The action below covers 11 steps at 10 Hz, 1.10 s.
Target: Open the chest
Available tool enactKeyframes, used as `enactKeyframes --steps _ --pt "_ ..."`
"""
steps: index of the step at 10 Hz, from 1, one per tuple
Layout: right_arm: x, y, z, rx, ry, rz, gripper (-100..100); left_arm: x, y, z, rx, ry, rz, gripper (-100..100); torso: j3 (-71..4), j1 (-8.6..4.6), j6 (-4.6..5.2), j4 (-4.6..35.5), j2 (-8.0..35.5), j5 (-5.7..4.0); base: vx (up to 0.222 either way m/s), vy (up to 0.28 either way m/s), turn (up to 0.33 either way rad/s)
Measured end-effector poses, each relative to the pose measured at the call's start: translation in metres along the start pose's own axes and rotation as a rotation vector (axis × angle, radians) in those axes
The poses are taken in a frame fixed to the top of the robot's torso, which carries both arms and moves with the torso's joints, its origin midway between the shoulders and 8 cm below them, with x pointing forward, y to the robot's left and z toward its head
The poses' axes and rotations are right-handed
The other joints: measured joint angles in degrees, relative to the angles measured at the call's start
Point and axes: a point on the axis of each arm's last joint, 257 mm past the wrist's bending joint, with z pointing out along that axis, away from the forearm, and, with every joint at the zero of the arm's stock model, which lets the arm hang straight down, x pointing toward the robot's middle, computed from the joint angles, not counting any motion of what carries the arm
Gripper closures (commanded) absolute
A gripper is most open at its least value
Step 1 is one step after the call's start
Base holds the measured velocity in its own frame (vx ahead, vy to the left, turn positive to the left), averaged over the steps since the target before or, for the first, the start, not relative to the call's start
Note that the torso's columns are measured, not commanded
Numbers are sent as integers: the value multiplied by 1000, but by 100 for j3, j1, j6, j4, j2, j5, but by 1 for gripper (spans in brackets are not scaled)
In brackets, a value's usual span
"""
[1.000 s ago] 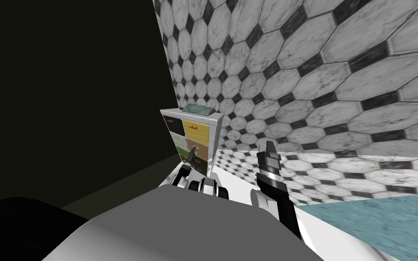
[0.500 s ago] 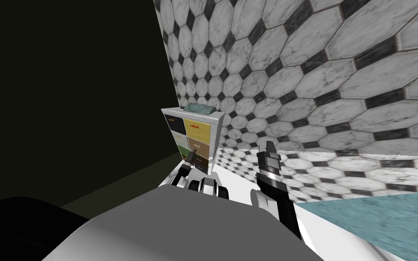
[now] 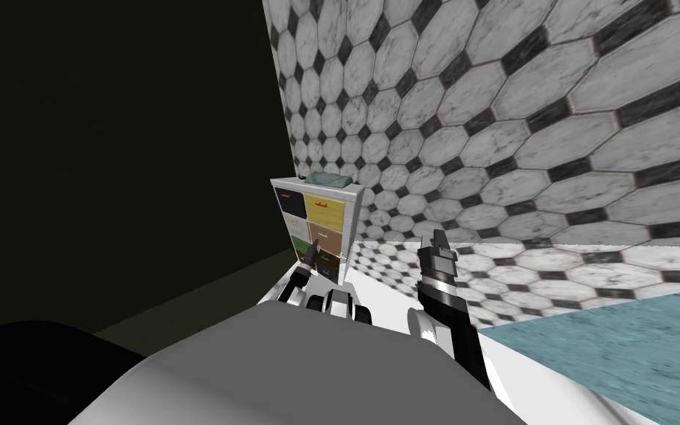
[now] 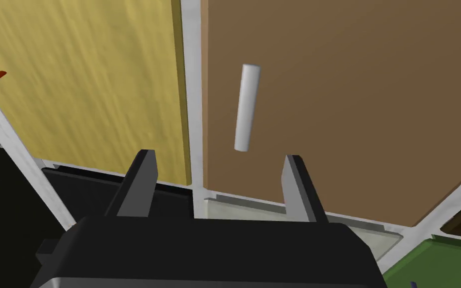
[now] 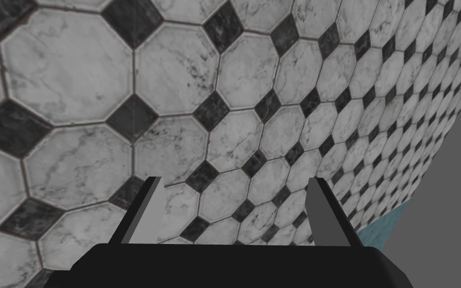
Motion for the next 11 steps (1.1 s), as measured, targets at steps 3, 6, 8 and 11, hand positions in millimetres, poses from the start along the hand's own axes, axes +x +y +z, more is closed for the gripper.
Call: enactKeyframes --steps 3,6,8,11 --pt "0 0 0 0 0 0 0 0 1 5 -15 -1 -5 -100 62 32 0 28 98 9 105 -34 -13" --pt "0 0 0 0 0 0 0 0 -2 7 -14 -1 -4 100 55 27 0 25 86 8 -12 5 10" --pt "0 0 0 0 0 0 0 1 -4 4 -16 3 -3 100 74 37 1 37 117 9 -185 61 20" --pt "0 0 0 0 0 0 0 1 -8 -1 -15 7 -3 -100 23 9 1 12 32 3 -65 14 -13"
